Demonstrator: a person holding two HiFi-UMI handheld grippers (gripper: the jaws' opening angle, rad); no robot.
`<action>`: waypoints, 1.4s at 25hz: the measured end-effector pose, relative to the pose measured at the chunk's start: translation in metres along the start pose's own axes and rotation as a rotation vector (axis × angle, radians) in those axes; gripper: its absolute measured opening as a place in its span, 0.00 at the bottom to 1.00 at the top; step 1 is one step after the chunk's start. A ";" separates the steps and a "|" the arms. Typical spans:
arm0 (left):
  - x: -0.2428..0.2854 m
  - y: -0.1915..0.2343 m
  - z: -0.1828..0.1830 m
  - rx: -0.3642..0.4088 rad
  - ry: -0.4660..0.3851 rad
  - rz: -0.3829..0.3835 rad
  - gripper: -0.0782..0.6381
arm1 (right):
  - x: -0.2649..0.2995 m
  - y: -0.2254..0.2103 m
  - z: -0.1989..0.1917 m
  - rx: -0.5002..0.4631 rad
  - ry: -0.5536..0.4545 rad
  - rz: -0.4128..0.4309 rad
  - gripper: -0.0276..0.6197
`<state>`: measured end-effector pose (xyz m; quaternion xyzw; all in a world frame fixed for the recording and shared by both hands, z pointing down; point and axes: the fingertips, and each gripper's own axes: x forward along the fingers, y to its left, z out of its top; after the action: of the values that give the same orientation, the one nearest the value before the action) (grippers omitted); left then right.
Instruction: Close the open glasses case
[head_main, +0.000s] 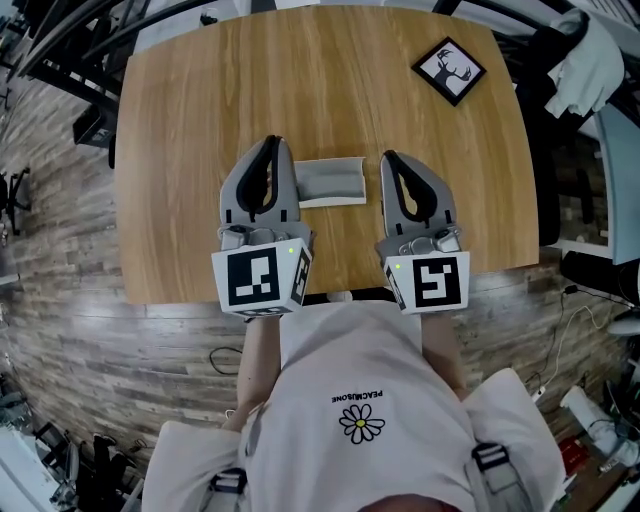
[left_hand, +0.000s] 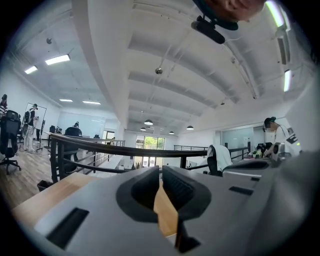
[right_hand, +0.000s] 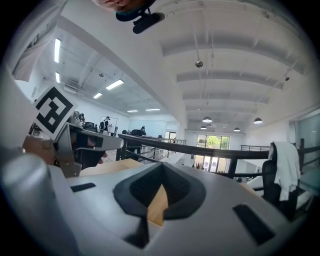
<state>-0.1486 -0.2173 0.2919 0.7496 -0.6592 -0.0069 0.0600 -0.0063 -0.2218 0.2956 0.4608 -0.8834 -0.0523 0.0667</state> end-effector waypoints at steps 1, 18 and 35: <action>0.003 -0.002 -0.004 0.003 0.014 -0.014 0.14 | 0.000 0.001 -0.002 0.004 0.004 0.007 0.05; 0.042 -0.019 -0.086 -0.044 0.124 -0.151 0.50 | 0.000 0.006 -0.028 0.066 0.106 0.052 0.05; 0.067 -0.017 -0.202 -0.157 0.407 -0.157 0.50 | -0.008 -0.013 -0.046 0.068 0.158 0.000 0.05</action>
<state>-0.1053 -0.2655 0.4955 0.7774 -0.5707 0.0884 0.2492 0.0163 -0.2246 0.3381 0.4655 -0.8767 0.0143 0.1204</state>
